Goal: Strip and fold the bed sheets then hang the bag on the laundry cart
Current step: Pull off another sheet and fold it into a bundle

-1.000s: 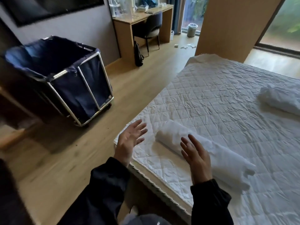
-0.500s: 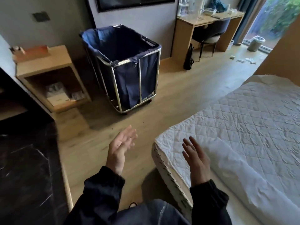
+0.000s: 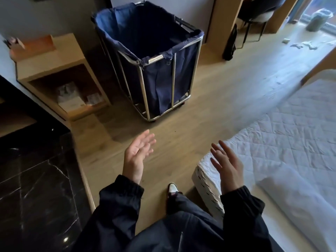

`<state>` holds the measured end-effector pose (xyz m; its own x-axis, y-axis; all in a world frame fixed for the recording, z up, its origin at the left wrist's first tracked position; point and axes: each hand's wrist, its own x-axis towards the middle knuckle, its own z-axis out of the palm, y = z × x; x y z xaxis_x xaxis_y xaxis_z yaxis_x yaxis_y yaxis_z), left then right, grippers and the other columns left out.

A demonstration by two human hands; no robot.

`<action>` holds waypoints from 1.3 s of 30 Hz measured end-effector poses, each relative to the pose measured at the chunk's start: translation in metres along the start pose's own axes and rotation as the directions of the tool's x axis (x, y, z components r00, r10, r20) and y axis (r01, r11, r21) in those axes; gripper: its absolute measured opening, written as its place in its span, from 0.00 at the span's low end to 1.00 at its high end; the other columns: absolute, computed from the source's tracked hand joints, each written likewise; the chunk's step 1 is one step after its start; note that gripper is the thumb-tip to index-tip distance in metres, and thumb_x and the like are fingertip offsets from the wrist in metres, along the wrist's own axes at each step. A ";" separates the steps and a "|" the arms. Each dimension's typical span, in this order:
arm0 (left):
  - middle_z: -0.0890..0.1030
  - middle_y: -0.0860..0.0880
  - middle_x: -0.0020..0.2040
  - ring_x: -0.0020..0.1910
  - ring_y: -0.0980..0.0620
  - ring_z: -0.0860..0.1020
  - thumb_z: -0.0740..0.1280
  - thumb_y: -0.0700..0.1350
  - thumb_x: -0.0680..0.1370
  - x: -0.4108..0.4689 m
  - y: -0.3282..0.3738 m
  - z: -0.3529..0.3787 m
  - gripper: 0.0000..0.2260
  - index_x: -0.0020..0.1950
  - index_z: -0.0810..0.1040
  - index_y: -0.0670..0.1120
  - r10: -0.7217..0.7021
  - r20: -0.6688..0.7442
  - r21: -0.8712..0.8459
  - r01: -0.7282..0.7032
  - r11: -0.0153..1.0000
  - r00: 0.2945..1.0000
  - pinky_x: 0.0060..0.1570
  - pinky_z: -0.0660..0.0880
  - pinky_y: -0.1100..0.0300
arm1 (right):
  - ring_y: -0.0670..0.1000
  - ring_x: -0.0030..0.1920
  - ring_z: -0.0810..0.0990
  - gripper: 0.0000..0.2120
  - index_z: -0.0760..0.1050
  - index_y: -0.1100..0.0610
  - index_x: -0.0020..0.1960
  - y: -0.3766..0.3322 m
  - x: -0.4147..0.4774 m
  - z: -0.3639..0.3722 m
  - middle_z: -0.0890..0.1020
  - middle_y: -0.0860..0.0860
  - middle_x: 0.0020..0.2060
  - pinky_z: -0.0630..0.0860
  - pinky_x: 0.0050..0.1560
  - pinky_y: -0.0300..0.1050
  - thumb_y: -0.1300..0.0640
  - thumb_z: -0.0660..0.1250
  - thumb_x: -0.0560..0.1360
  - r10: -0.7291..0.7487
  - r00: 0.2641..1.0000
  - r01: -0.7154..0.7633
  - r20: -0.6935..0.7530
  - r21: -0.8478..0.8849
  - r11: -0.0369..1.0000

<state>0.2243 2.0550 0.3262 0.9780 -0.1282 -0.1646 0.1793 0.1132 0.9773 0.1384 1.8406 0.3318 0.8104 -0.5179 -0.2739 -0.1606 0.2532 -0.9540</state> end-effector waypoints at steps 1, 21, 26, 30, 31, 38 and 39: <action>0.80 0.47 0.61 0.60 0.48 0.79 0.61 0.46 0.73 0.020 0.001 0.003 0.18 0.63 0.74 0.50 -0.003 0.013 0.004 0.003 1.000 1.000 0.59 0.72 0.49 | 0.49 0.63 0.76 0.19 0.68 0.56 0.70 -0.001 0.016 0.005 0.78 0.52 0.62 0.70 0.67 0.53 0.62 0.61 0.79 0.000 1.000 0.000 -0.020 0.004 1.000; 0.81 0.47 0.58 0.58 0.47 0.80 0.63 0.46 0.72 0.425 0.071 0.106 0.18 0.61 0.75 0.49 -0.002 0.245 0.013 -0.001 1.000 0.969 0.57 0.75 0.51 | 0.47 0.61 0.78 0.18 0.70 0.57 0.69 -0.086 0.359 0.102 0.80 0.51 0.59 0.71 0.66 0.50 0.64 0.61 0.79 -0.057 0.952 0.088 -0.300 0.093 0.992; 0.81 0.46 0.58 0.59 0.46 0.79 0.62 0.45 0.72 0.518 0.081 0.159 0.18 0.61 0.76 0.48 -0.047 0.366 0.006 0.049 0.999 0.929 0.57 0.74 0.51 | 0.47 0.61 0.78 0.18 0.70 0.55 0.68 -0.120 0.442 0.110 0.80 0.50 0.58 0.71 0.66 0.50 0.64 0.60 0.79 -0.076 0.922 0.107 -0.380 0.061 0.992; 0.81 0.45 0.59 0.59 0.45 0.79 0.61 0.43 0.71 0.576 0.083 0.226 0.18 0.61 0.75 0.47 -0.080 0.493 0.025 0.078 0.997 0.866 0.58 0.73 0.50 | 0.46 0.61 0.78 0.18 0.70 0.54 0.68 -0.143 0.492 0.096 0.80 0.49 0.59 0.71 0.66 0.49 0.64 0.60 0.79 -0.088 0.869 0.133 -0.486 0.060 0.989; 0.81 0.45 0.59 0.59 0.45 0.79 0.61 0.43 0.71 0.588 0.082 0.243 0.18 0.60 0.76 0.47 -0.096 0.520 0.032 0.093 0.995 0.849 0.58 0.73 0.50 | 0.46 0.61 0.78 0.18 0.70 0.54 0.67 -0.147 0.503 0.090 0.80 0.50 0.59 0.71 0.66 0.50 0.64 0.60 0.79 -0.075 0.855 0.130 -0.512 0.072 0.989; 0.81 0.44 0.58 0.58 0.44 0.80 0.67 0.46 0.68 0.671 0.060 0.391 0.20 0.60 0.76 0.48 -0.153 0.689 0.092 0.124 0.988 0.709 0.56 0.74 0.50 | 0.49 0.62 0.77 0.16 0.71 0.52 0.64 -0.166 0.586 0.008 0.80 0.51 0.59 0.70 0.68 0.52 0.65 0.60 0.79 0.002 0.686 0.152 -0.727 0.147 0.977; 0.81 0.45 0.58 0.57 0.45 0.80 0.67 0.47 0.67 0.681 0.056 0.418 0.21 0.60 0.76 0.48 -0.156 0.708 0.102 0.119 0.988 0.688 0.55 0.75 0.51 | 0.50 0.62 0.77 0.16 0.71 0.52 0.64 -0.168 0.600 -0.009 0.80 0.51 0.58 0.70 0.68 0.53 0.65 0.60 0.79 0.008 0.659 0.159 -0.752 0.150 0.976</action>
<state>0.8553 1.5618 0.3244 0.5696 -0.8039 -0.1710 0.2828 -0.0036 0.9592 0.6469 1.4803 0.3263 0.1092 -0.9538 -0.2801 0.0572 0.2873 -0.9561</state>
